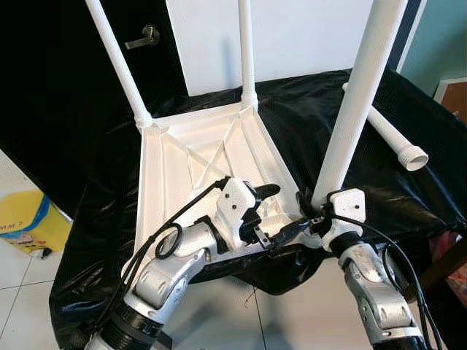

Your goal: Building children table

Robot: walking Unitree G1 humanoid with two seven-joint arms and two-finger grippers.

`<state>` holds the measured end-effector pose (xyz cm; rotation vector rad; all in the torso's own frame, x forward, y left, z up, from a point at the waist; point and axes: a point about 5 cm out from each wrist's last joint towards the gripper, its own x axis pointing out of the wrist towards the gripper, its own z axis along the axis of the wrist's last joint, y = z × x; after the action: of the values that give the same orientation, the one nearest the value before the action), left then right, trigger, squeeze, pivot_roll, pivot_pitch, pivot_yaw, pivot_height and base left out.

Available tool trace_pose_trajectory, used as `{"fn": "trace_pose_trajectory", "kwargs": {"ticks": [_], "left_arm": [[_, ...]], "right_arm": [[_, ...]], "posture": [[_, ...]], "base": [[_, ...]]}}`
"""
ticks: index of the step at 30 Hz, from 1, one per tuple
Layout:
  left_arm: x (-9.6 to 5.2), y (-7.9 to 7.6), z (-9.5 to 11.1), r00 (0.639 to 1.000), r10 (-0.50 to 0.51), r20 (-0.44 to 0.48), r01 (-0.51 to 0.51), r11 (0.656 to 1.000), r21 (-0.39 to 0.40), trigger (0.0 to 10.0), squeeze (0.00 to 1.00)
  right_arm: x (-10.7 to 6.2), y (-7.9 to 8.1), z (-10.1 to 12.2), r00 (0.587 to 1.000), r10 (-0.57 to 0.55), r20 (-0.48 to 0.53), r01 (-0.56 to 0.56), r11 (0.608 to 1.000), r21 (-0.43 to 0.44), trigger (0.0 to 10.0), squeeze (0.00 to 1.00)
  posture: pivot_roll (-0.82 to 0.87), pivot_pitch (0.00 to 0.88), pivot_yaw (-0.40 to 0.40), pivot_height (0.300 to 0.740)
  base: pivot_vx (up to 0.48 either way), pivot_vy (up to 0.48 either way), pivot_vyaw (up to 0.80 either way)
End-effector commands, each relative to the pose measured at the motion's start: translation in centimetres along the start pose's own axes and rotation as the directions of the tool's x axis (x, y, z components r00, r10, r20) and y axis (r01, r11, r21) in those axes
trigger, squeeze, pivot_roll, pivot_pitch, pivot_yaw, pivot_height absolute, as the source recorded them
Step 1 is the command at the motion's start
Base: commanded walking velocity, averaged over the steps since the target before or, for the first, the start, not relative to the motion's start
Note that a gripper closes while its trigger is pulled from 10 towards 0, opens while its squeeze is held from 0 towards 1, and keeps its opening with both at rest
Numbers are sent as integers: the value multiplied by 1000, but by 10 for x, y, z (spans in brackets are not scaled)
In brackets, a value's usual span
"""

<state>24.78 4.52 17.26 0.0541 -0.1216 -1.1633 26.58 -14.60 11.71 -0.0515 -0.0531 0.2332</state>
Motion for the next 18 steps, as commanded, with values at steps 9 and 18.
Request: {"fn": "trace_pose_trajectory", "kwargs": {"ticks": [9,18], "left_arm": [[-1,-1,4,999,-49,-2,49,998,28,10000,0],[-1,0,5,999,-38,-1,39,999,27,10000,0]], "right_arm": [[-4,-5,-26,971,-212,-111,216,976,25,10000,0],[17,-5,-29,869,-475,-139,486,872,56,10000,0]], "posture": [[-144,16,81,740],[-138,29,81,740]], "base": [[0,0,0],[0,0,0]]}}
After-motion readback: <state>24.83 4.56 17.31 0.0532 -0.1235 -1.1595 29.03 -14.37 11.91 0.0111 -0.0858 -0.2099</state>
